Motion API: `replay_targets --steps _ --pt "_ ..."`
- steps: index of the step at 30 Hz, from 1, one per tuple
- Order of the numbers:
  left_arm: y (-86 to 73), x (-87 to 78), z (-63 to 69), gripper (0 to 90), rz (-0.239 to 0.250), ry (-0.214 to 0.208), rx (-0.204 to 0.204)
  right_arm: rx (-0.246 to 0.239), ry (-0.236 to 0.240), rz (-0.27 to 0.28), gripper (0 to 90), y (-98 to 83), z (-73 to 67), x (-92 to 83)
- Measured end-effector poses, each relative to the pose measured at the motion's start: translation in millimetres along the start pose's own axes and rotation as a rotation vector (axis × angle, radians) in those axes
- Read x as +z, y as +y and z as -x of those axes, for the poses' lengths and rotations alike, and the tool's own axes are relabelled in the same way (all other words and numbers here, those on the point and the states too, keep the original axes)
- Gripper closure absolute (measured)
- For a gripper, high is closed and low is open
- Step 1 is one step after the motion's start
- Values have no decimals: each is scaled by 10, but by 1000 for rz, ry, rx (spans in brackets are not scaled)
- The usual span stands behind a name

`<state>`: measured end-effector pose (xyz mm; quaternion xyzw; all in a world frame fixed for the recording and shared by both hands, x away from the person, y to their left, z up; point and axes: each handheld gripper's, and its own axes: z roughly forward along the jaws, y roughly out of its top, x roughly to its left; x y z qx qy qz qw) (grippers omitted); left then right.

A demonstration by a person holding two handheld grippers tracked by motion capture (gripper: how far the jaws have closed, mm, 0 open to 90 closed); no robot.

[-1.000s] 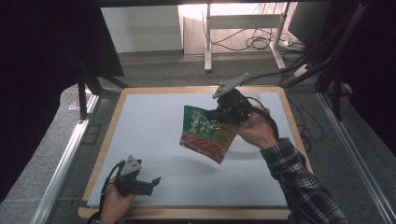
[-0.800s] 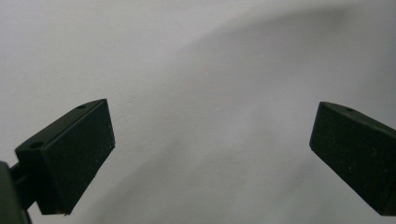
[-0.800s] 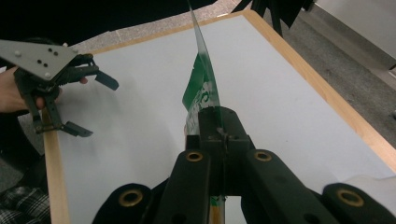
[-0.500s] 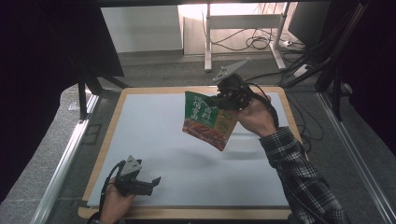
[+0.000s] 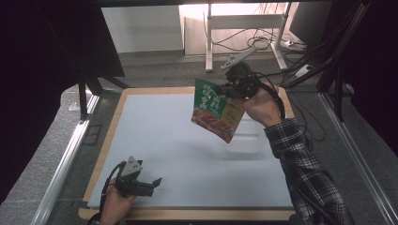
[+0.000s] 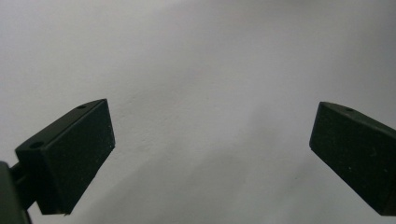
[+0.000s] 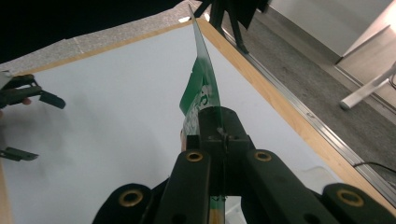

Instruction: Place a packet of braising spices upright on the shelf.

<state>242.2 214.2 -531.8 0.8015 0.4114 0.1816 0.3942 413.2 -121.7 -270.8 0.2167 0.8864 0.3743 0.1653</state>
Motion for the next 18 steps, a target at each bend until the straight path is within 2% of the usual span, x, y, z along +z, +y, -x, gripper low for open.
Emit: replay_targets --steps 1,9,18 --pt "0 2 1 0 0 -1 -2 -3 -16 0 896 -17 52 -12" --pt "-2 5 0 0 -3 0 -2 22 -59 -18 896 -113 222 -85" --pt "-2 15 6 0 -6 1 -2 54 -86 -50 896 -313 390 -243"
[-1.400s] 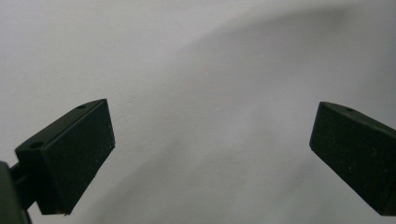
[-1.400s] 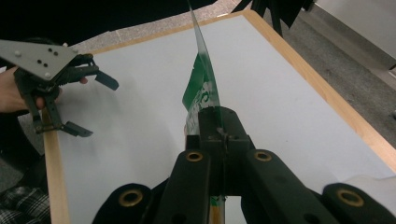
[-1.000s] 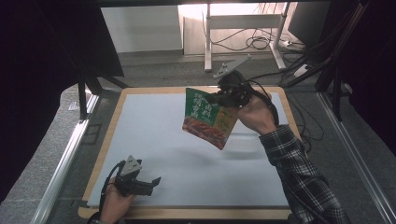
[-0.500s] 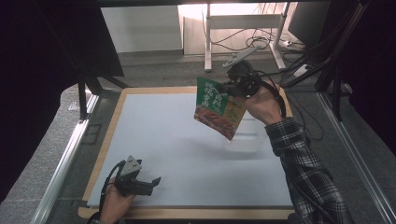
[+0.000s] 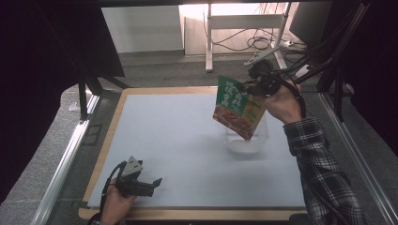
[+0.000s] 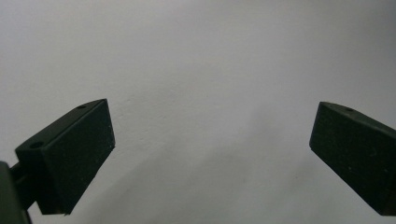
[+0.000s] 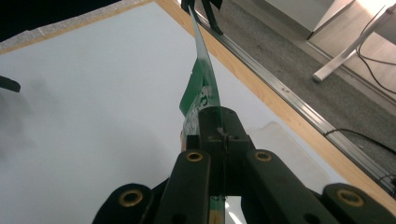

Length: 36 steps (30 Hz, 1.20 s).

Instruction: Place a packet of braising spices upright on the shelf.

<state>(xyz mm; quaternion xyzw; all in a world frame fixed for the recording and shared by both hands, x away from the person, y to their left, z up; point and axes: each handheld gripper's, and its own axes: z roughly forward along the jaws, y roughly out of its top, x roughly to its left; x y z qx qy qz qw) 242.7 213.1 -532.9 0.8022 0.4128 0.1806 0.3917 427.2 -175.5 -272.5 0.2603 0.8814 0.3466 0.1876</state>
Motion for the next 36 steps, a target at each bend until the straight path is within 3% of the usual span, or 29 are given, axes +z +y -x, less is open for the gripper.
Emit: replay_targets --steps 9,17,36 --pt "0 4 -1 0 -3 1 -1 29 -25 -47 896 -239 140 -100" --pt "0 6 -2 0 -6 2 1 45 -27 -63 895 -333 183 -140" --pt "0 7 1 0 -8 4 4 43 -27 -135 894 -426 166 143"
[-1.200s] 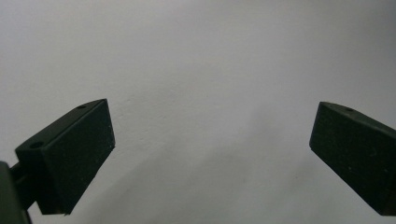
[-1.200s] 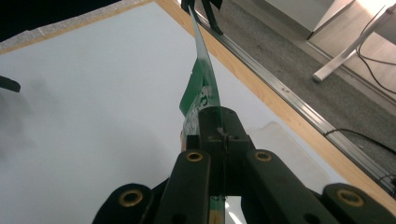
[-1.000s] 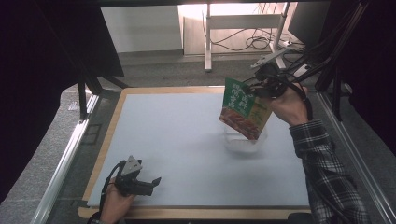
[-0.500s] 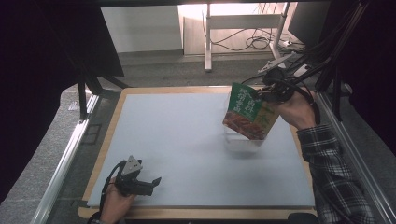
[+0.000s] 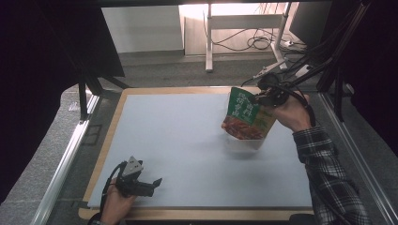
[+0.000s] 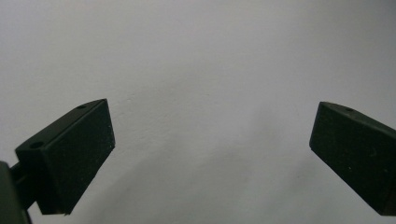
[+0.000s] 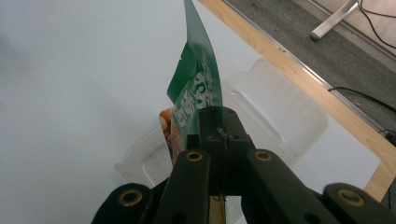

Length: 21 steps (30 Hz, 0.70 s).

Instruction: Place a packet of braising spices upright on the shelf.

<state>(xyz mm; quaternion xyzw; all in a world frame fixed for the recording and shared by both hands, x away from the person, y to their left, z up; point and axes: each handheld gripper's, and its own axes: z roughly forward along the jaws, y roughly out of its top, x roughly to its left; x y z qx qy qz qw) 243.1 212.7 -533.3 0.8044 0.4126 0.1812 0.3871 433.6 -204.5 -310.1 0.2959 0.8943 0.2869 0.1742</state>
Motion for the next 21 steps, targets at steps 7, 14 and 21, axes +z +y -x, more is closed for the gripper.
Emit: replay_targets --steps 7,14,21 --pt "1 5 3 0 -1 0 0 -8 -8 -14 894 -5 -30 35" --pt "3 6 5 0 -2 0 1 -17 5 -32 894 34 -69 46" --pt "5 4 7 0 -2 0 3 -26 0 -52 895 74 -136 96"
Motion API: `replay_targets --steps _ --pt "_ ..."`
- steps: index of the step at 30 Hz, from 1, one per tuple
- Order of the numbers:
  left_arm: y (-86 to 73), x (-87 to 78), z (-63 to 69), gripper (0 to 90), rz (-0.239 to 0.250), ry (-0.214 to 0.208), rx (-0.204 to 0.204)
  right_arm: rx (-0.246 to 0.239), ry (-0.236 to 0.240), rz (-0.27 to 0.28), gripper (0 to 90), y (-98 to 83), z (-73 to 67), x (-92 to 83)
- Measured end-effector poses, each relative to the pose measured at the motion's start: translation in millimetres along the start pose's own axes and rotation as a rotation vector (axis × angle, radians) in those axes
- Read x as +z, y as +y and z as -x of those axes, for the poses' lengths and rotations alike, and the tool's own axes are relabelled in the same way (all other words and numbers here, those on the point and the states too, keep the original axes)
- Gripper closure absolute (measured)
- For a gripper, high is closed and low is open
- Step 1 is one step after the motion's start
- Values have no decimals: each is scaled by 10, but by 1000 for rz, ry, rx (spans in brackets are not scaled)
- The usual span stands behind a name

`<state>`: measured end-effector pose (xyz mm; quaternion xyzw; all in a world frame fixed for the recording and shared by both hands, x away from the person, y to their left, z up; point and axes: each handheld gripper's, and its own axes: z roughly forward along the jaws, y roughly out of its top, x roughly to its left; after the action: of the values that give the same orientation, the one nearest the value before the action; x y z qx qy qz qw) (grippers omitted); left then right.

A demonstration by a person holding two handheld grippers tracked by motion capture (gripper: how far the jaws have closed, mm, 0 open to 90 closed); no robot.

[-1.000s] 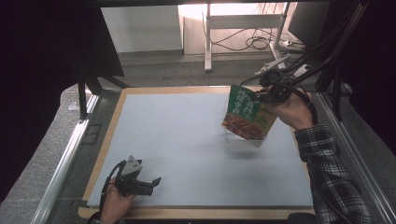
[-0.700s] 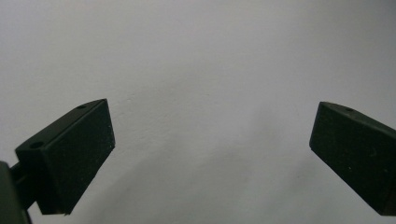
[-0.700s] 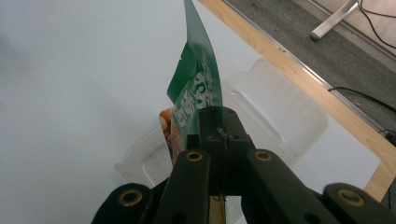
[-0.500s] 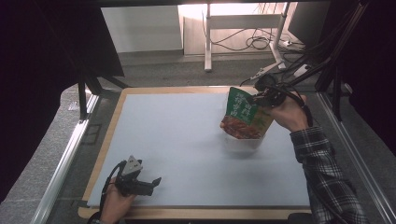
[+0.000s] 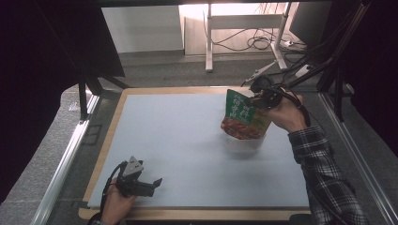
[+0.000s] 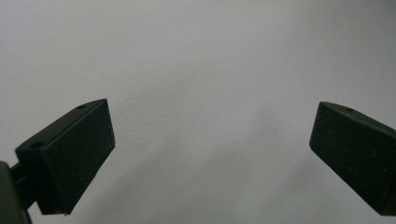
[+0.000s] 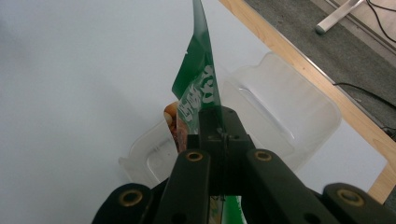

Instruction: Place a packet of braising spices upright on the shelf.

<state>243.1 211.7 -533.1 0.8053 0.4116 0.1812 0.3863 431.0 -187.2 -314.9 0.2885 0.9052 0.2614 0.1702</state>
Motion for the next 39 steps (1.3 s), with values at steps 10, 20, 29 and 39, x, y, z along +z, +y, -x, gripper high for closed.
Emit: replay_targets --steps 10,20,29,39 --pt "-2 4 2 0 2 0 -3 -23 -1 -47 896 30 -60 137" --pt "0 7 -2 0 -2 -1 -1 -31 -45 -101 896 18 6 -11" --pt "0 5 -2 0 -2 -2 0 -64 -78 -156 897 147 -14 -229" --pt "-1 -6 -8 0 2 -2 -2 -115 -91 -241 897 241 -128 41"
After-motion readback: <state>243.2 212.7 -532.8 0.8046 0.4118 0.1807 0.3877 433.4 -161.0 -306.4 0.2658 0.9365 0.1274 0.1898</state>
